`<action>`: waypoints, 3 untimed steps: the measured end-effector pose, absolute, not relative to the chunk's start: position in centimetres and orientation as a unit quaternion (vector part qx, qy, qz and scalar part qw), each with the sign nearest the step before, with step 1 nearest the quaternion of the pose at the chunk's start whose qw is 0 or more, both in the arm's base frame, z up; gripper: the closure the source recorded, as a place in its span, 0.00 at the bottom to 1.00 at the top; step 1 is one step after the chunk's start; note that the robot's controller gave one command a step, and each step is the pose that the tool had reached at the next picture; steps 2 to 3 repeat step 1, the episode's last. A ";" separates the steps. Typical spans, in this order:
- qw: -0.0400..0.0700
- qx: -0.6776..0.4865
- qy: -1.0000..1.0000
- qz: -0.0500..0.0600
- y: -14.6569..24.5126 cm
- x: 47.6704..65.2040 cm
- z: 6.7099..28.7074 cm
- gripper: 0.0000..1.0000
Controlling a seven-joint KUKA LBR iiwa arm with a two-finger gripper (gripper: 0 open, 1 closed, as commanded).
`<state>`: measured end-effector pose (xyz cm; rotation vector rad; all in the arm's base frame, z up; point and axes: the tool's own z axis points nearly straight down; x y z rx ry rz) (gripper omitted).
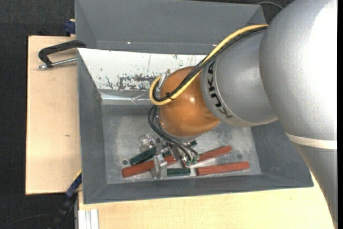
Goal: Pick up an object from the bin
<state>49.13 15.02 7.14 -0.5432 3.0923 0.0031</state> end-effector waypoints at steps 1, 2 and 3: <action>0.006 -0.173 0.985 0.001 15.2 49.3 15.8 1.00; 0.006 -0.173 0.985 0.001 15.2 49.3 15.8 1.00; 0.006 -0.173 0.985 0.001 15.2 49.3 15.8 1.00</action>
Offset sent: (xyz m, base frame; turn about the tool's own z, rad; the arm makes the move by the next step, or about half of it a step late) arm -0.0001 0.0000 0.0814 0.0000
